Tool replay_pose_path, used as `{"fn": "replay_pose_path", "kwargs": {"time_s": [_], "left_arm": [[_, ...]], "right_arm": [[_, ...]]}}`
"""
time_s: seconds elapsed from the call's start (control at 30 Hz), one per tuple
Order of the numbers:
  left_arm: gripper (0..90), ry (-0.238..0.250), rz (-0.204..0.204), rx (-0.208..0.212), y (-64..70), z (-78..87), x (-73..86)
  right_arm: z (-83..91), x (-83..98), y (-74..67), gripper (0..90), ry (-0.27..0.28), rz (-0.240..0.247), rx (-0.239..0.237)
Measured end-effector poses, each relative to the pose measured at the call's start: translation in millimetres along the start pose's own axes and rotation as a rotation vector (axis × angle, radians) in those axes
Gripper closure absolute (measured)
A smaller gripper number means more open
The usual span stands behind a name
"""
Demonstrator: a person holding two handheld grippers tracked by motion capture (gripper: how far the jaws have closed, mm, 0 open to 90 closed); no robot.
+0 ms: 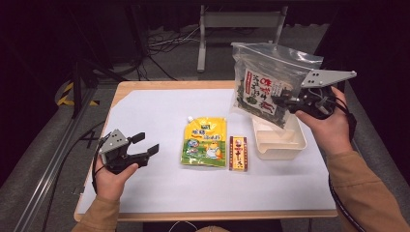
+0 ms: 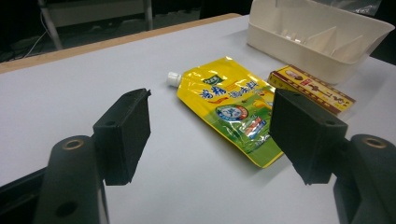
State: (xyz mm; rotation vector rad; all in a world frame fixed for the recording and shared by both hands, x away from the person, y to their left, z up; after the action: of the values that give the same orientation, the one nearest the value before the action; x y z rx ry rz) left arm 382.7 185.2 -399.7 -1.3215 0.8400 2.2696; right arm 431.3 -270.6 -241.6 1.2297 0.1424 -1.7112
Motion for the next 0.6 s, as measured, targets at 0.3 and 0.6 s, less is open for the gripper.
{"fn": "replay_pose_path", "kwargs": {"time_s": [0.3,0.6], "left_arm": [[28.8,-0.011,0.002,-0.017,-4.7,-2.2,2.7],[26.8,-0.049,-0.006,-0.035,-12.1,-6.3,8.5]], "right_arm": [[-2.7,9.0,17.6,73.3,-0.025,0.009,0.048],[-2.8,17.9,35.2,73.3,-0.034,0.002,0.075]]}}
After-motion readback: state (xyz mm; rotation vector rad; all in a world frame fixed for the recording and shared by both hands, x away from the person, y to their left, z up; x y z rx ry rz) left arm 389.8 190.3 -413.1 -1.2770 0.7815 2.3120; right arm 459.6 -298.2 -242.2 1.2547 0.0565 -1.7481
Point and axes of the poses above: each handheld gripper's, and its own axes: z roughly backward along the jaws, x roughly out of its underside, y roughly to its right, the point moved 4 cm from there along -z, roughly forward along the jaws, and after that the axes turned 13 degrees about z, right-handed, at the moved point
